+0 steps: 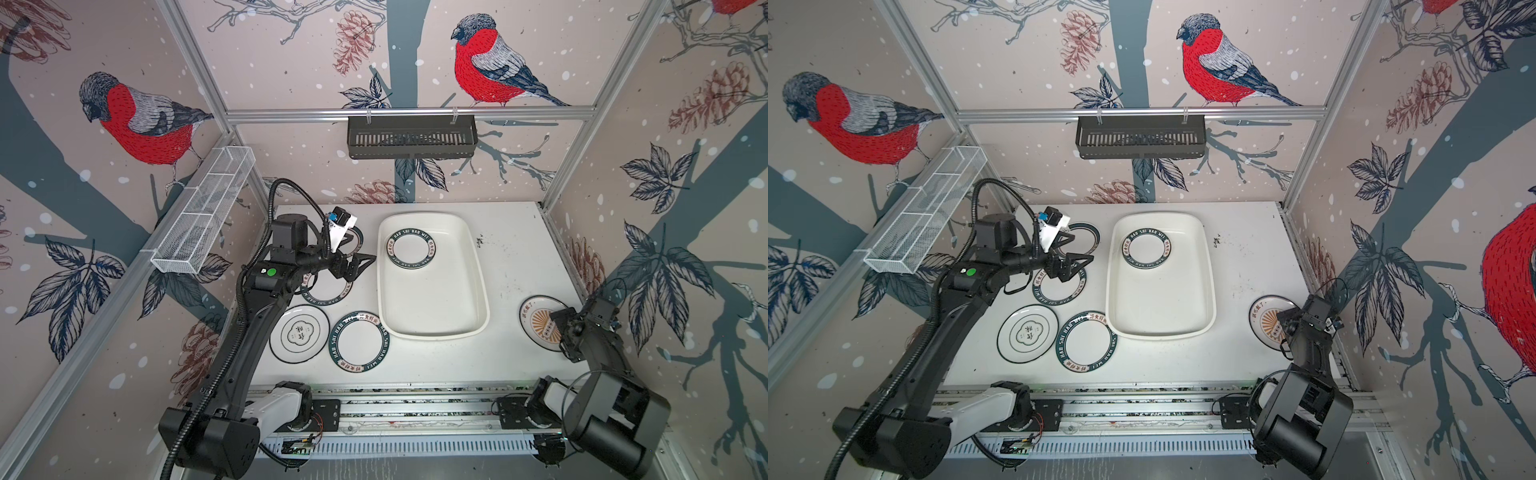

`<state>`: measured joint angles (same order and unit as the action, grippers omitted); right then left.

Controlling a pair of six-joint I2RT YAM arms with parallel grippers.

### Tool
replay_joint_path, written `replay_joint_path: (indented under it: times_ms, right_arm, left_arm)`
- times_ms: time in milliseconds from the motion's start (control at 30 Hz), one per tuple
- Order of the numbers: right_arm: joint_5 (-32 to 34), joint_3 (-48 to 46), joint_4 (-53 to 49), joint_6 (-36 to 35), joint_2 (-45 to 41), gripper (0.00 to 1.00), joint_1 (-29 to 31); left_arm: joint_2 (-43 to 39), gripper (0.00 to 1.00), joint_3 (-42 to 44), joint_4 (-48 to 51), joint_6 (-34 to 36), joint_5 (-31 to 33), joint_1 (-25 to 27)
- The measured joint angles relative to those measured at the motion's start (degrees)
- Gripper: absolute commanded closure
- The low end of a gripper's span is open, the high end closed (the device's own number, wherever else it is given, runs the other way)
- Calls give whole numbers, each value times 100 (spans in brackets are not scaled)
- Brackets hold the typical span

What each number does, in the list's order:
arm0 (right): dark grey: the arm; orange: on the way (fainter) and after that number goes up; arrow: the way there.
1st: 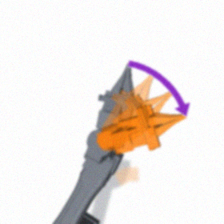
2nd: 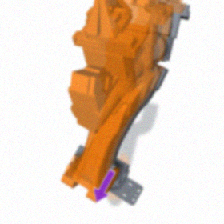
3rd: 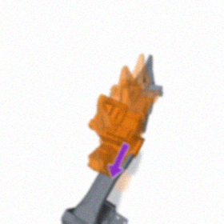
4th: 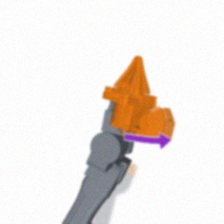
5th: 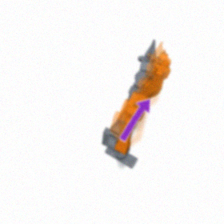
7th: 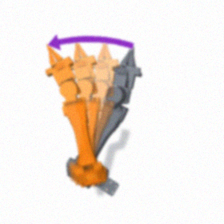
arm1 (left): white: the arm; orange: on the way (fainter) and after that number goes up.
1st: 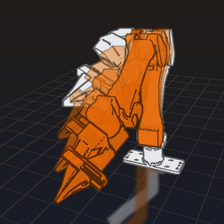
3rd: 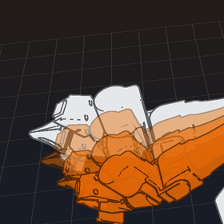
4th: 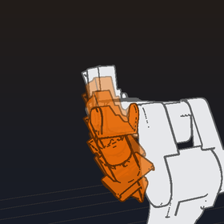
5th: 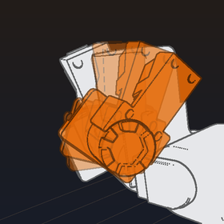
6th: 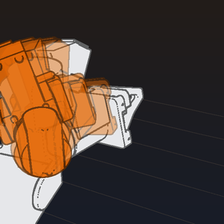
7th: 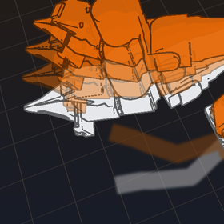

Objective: Place the plates into the plastic bin on the countertop
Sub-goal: 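Lower the right gripper onto the sunburst plate's rim and pinch it, then lift the sunburst plate on edge with the right gripper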

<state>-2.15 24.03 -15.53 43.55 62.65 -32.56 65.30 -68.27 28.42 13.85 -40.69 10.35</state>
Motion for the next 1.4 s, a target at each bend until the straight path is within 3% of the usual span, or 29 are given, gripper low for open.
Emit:
replay_joint_path:
  times_ms: [367,867,1400]
  right_arm:
    - [-1261,-243,1167,-20,219,15,151]
    - [-2588,-291,2957,-170,1397,23,52]
    - [-3394,-581,3993,-319,2004,46,-385]
  left_arm:
    - [42,2,11,-83,-37,22,0]
    - [205,2,-85,-111,-205,90,0]
    - [295,2,-197,-120,-199,177,0]
